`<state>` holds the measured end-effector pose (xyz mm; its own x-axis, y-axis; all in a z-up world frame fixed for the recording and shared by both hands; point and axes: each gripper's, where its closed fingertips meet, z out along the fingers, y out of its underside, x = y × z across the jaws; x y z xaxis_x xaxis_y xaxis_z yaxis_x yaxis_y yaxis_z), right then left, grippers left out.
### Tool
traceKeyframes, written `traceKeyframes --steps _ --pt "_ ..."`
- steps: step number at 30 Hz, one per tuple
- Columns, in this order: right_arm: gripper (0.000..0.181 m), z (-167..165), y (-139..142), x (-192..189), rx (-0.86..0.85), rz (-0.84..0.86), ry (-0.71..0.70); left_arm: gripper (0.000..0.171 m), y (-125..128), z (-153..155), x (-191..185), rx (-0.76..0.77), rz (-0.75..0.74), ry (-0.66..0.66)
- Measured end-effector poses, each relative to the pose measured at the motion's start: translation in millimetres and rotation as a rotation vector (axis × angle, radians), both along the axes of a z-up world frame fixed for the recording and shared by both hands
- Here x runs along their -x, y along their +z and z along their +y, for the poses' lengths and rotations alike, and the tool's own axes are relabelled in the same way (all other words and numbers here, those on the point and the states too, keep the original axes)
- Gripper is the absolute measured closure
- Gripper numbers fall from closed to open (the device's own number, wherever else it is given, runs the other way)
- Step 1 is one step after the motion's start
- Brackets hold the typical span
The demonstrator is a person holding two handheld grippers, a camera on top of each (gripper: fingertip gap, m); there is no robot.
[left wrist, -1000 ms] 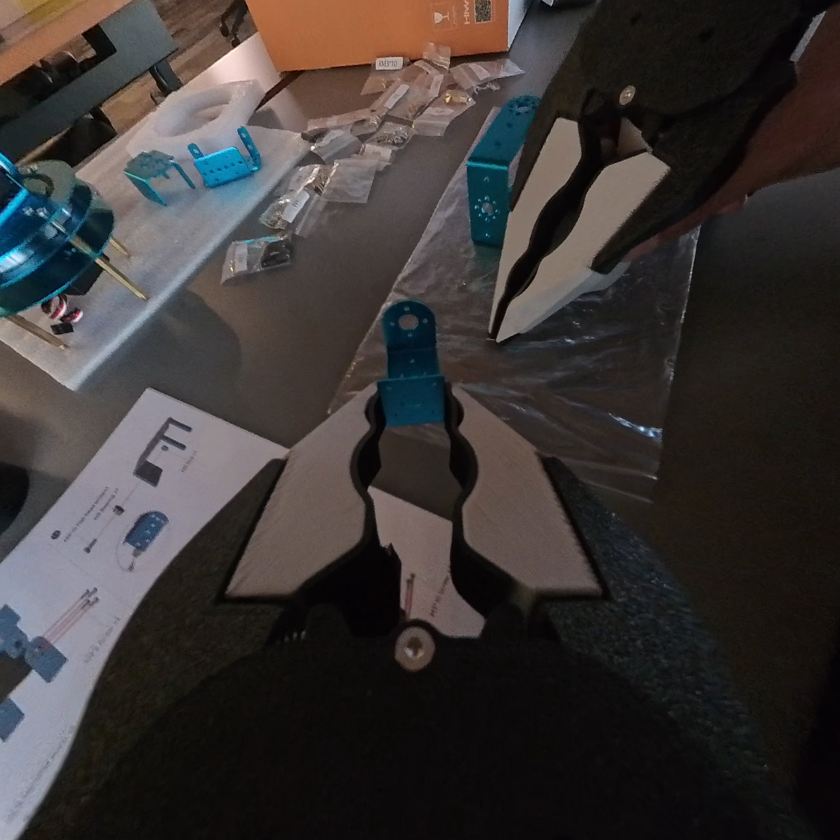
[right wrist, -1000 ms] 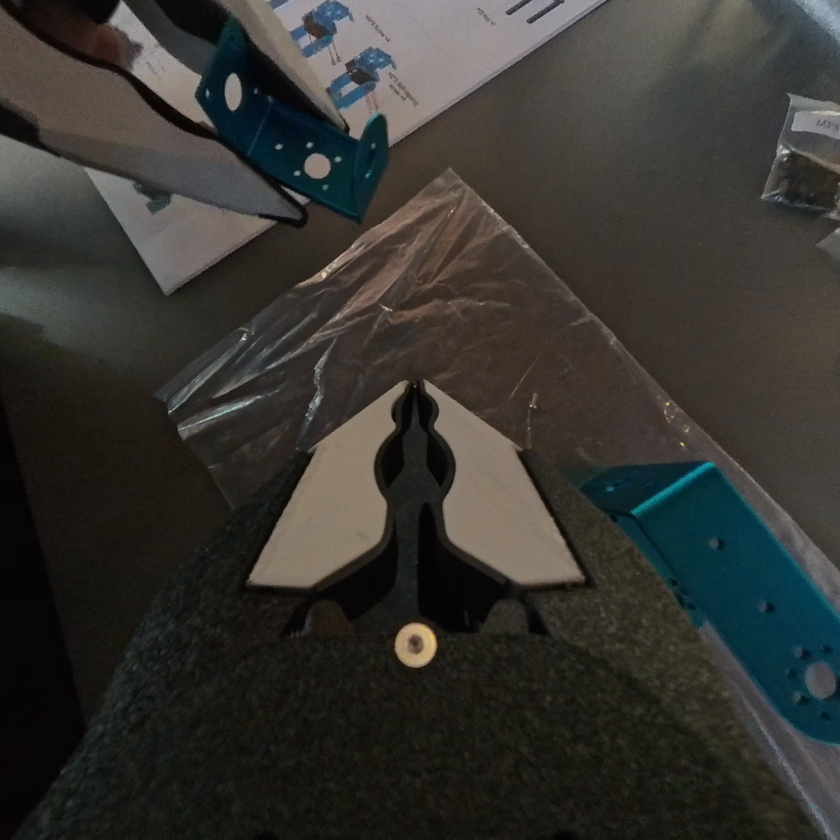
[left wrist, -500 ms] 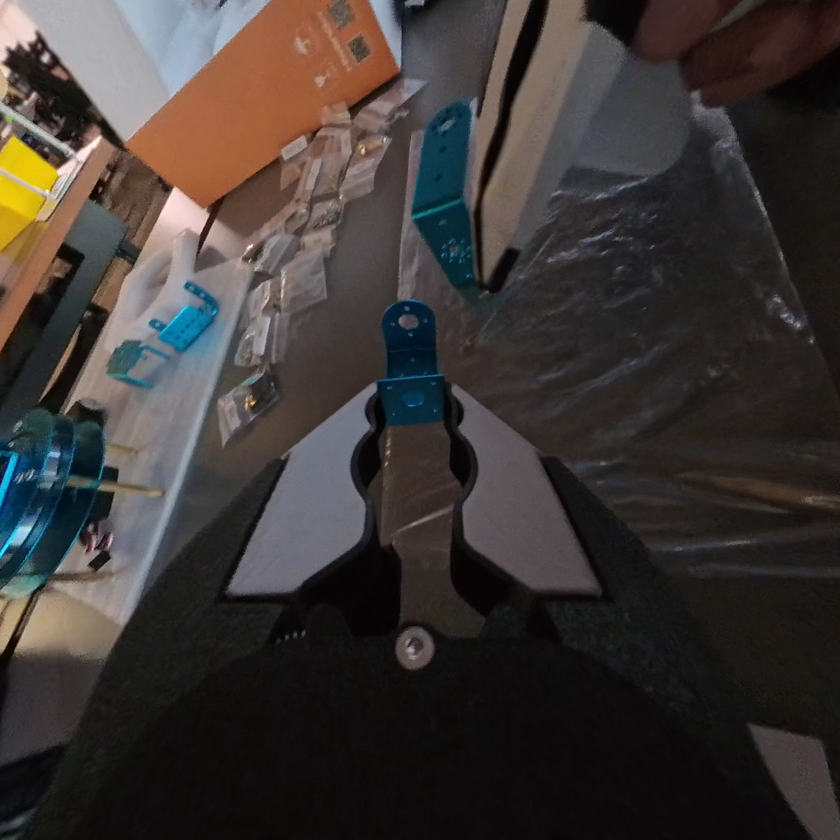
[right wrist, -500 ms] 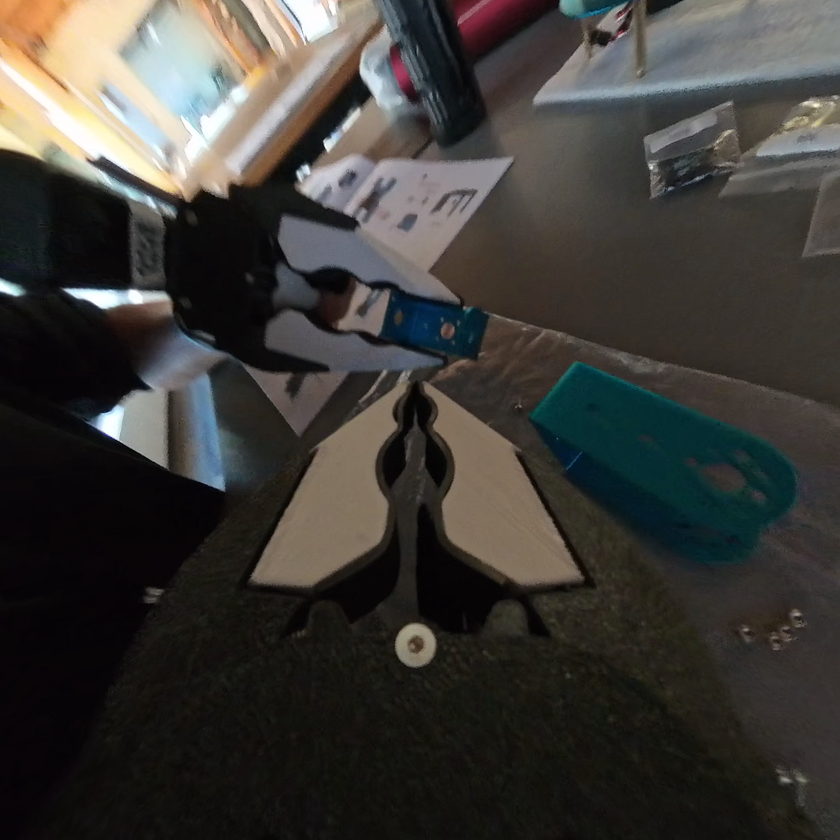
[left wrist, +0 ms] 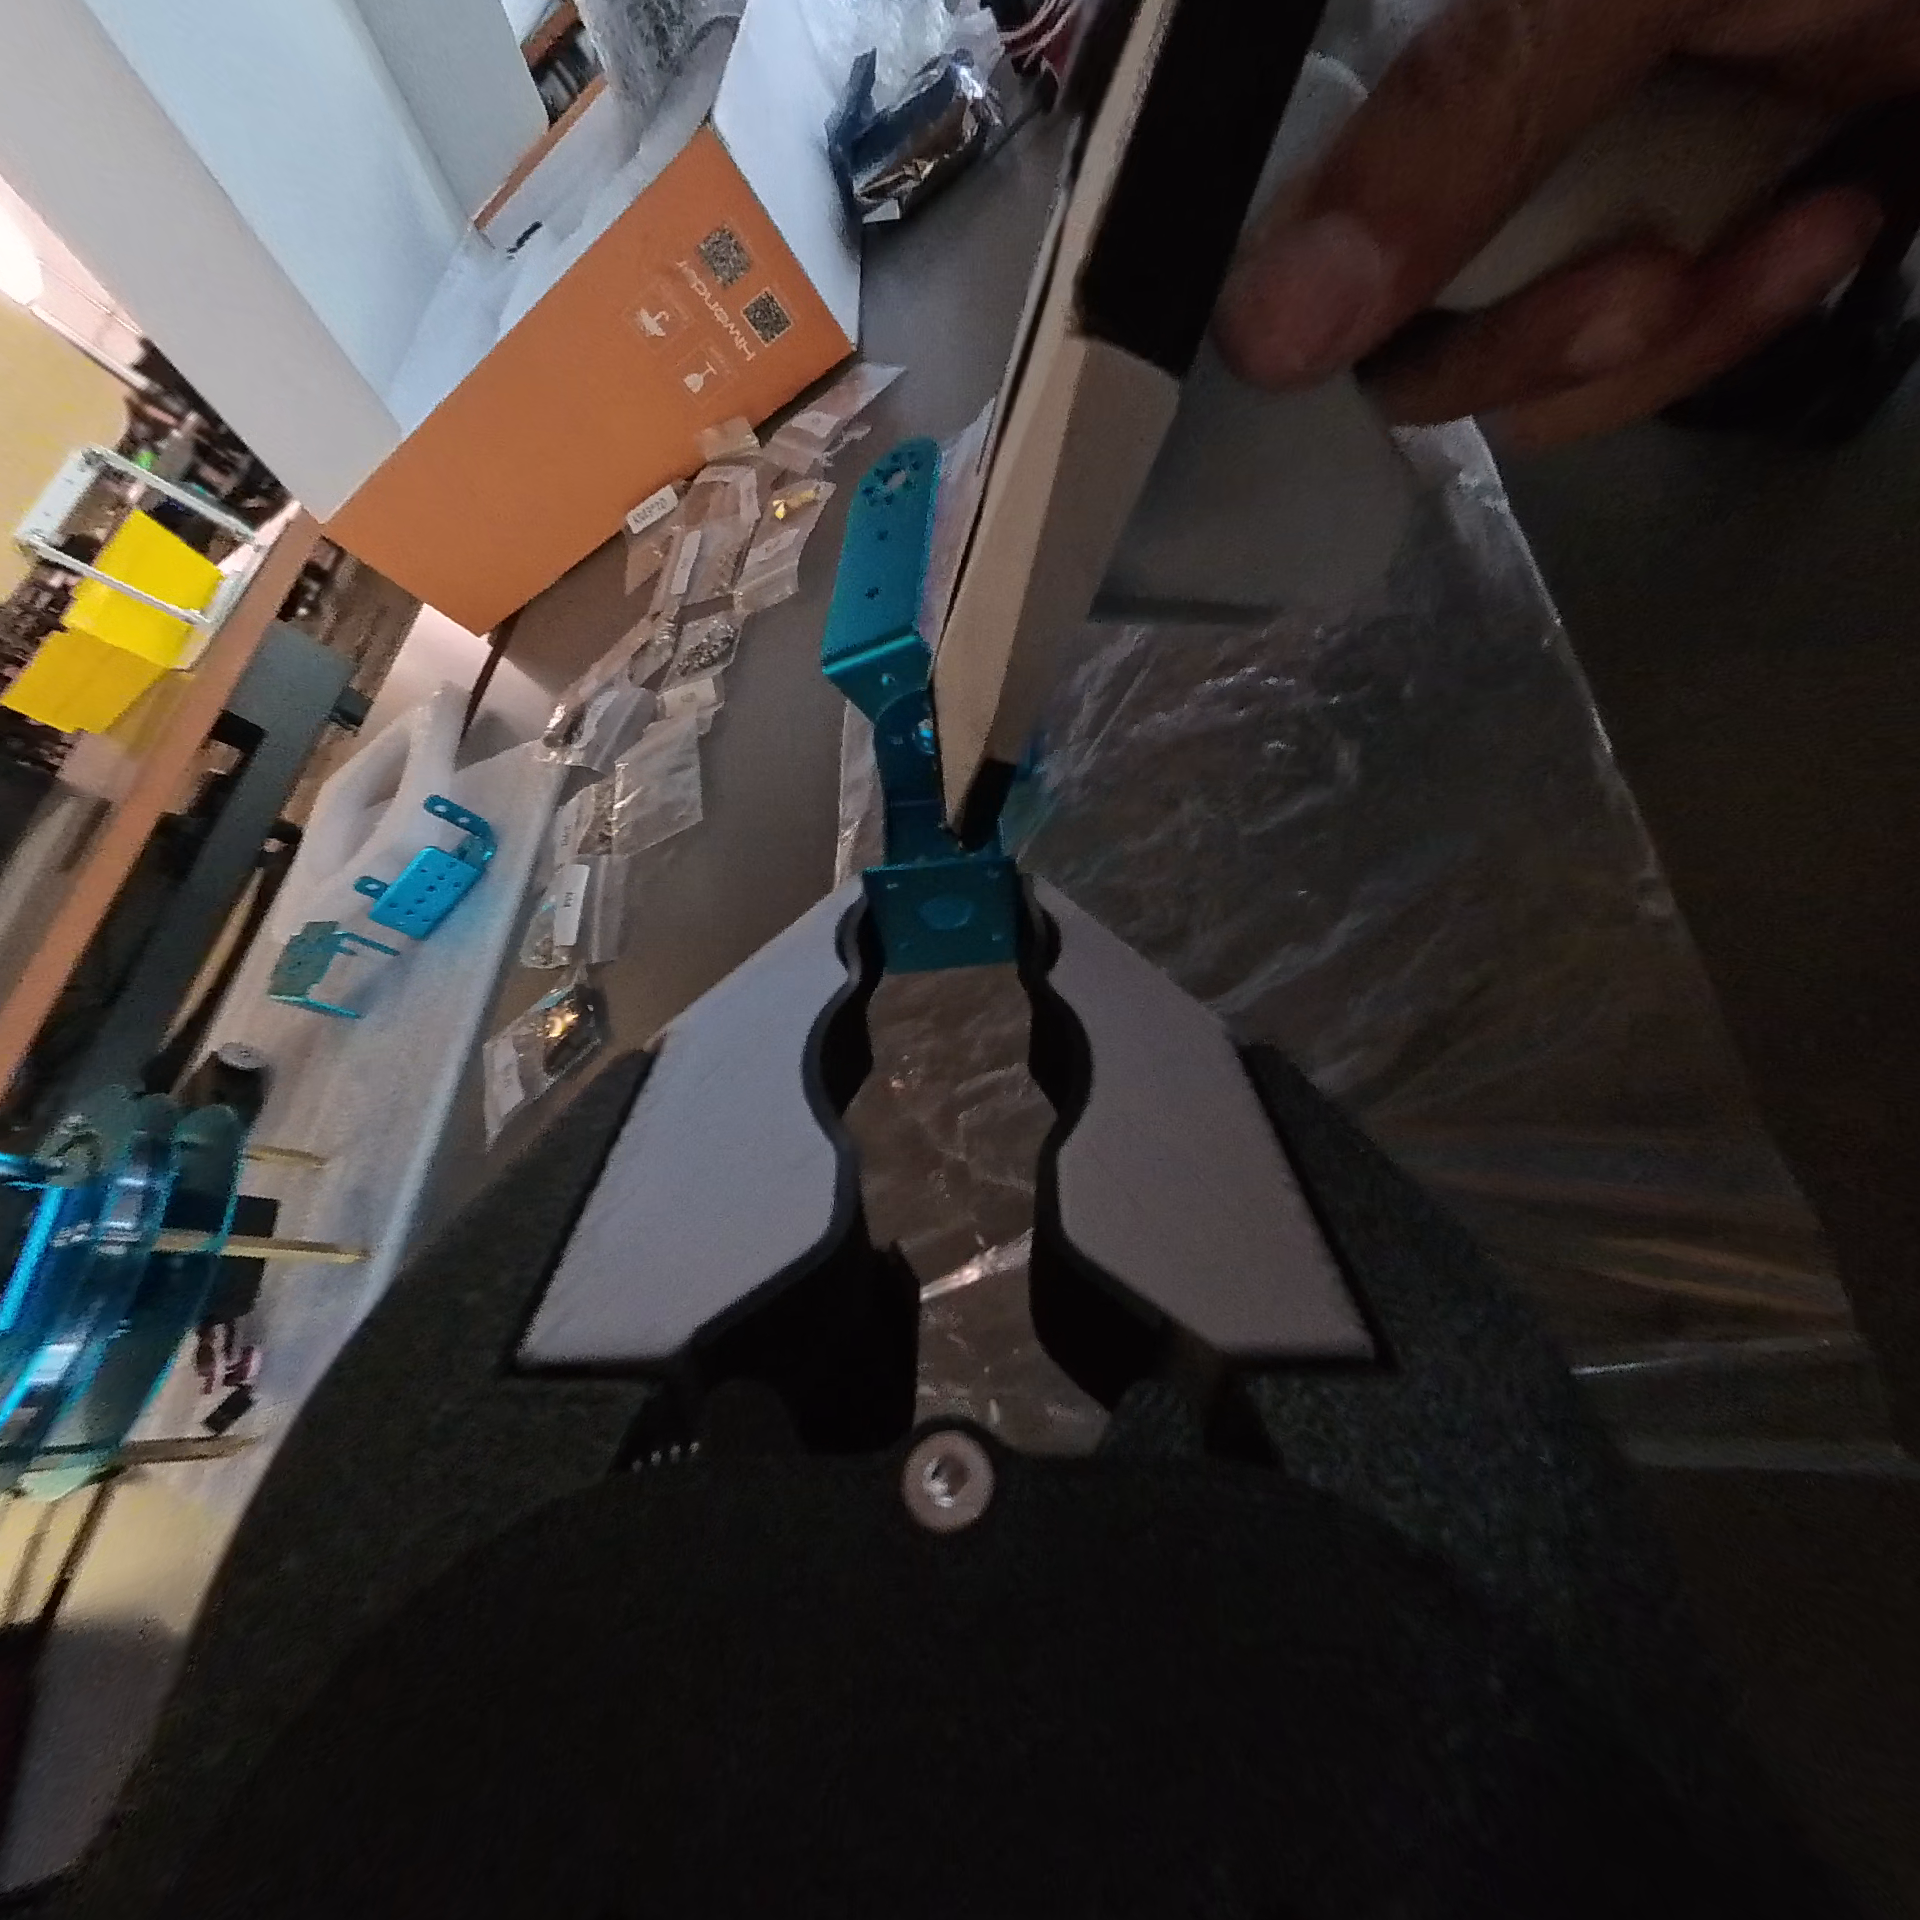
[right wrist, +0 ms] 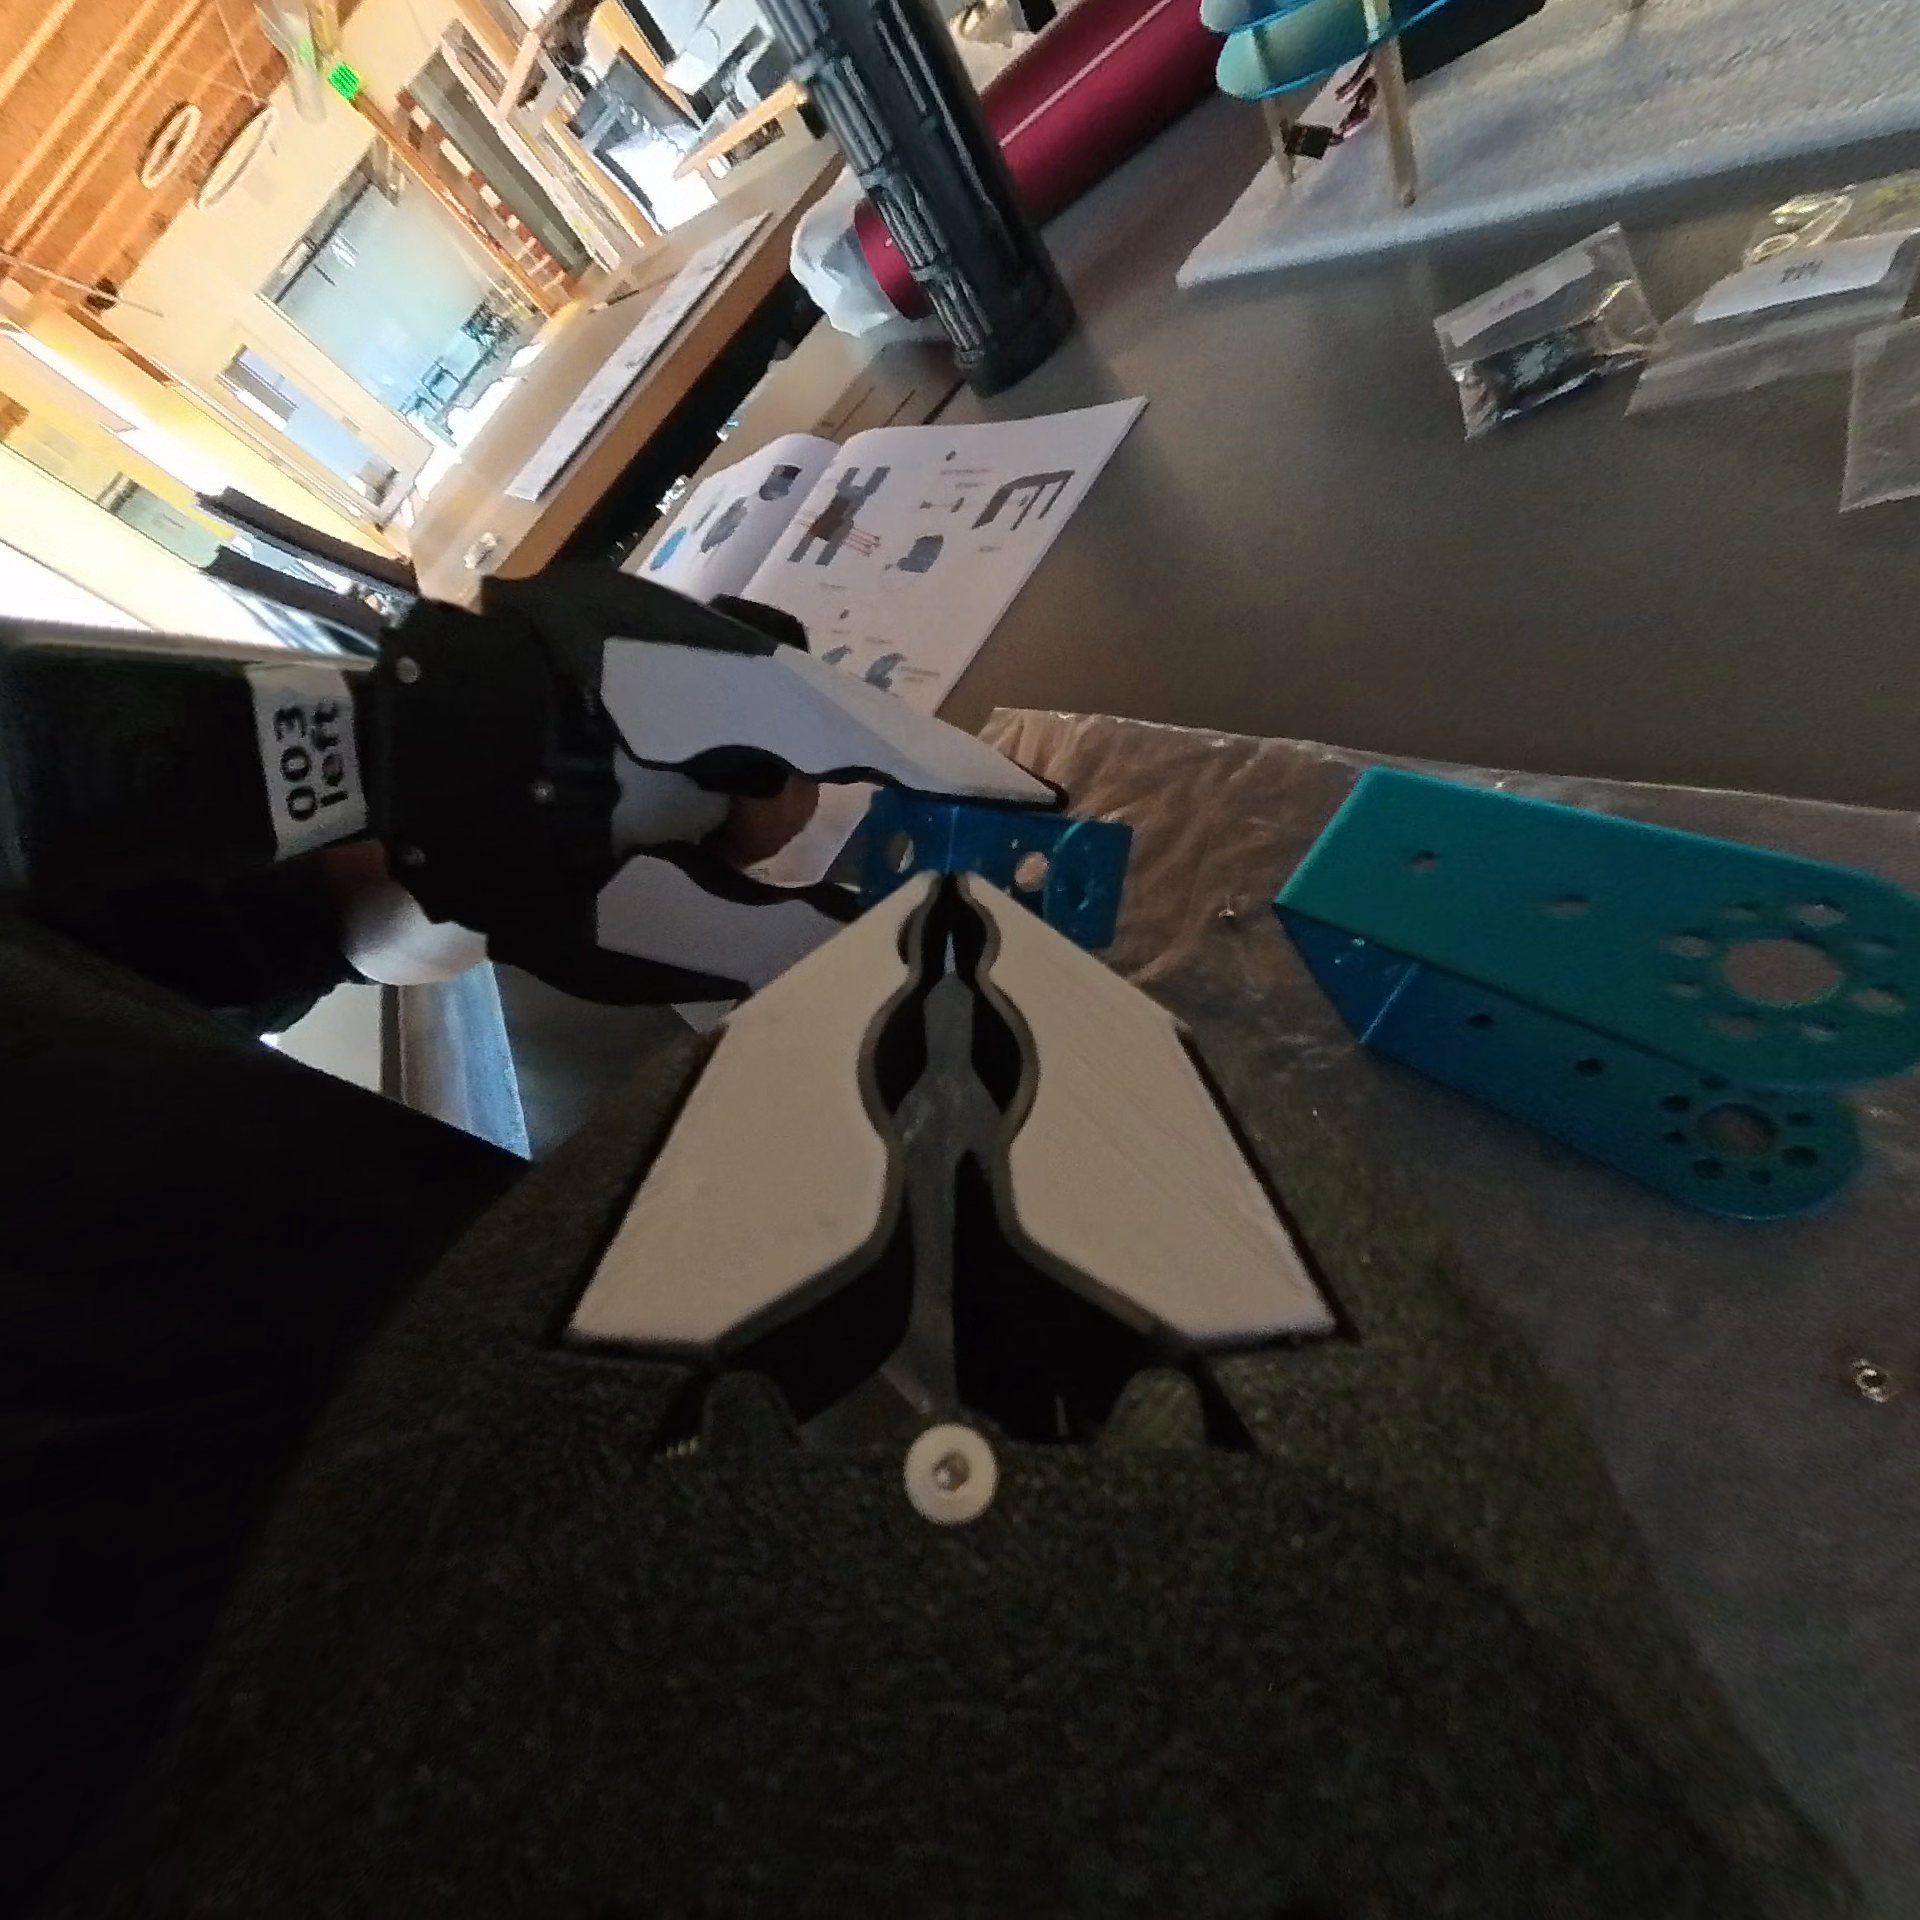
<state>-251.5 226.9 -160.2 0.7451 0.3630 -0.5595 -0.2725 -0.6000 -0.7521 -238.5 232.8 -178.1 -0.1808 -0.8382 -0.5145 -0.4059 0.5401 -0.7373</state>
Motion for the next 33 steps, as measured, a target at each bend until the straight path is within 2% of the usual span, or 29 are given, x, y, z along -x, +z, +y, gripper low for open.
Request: traceKeyframes --steps 5,17,25,33 --pt "0.181 -2.0 -3.7 1.5 0.013 -0.015 -0.011 0.148 3.4 2.1 2.0 -0.092 -0.009 0.018" --pt "0.181 -2.6 -4.9 7.0 0.004 -0.068 -0.035 0.148 4.4 -3.2 2.9 -0.131 -0.012 0.014" --pt "0.181 -1.8 -5.8 7.6 -0.006 -0.144 -0.049 0.148 5.4 -4.8 2.7 -0.184 -0.017 0.016" --pt "0.181 -3.8 -9.6 5.5 -0.008 -0.292 -0.051 0.148 3.6 -6.8 2.7 -0.240 -0.013 0.012"
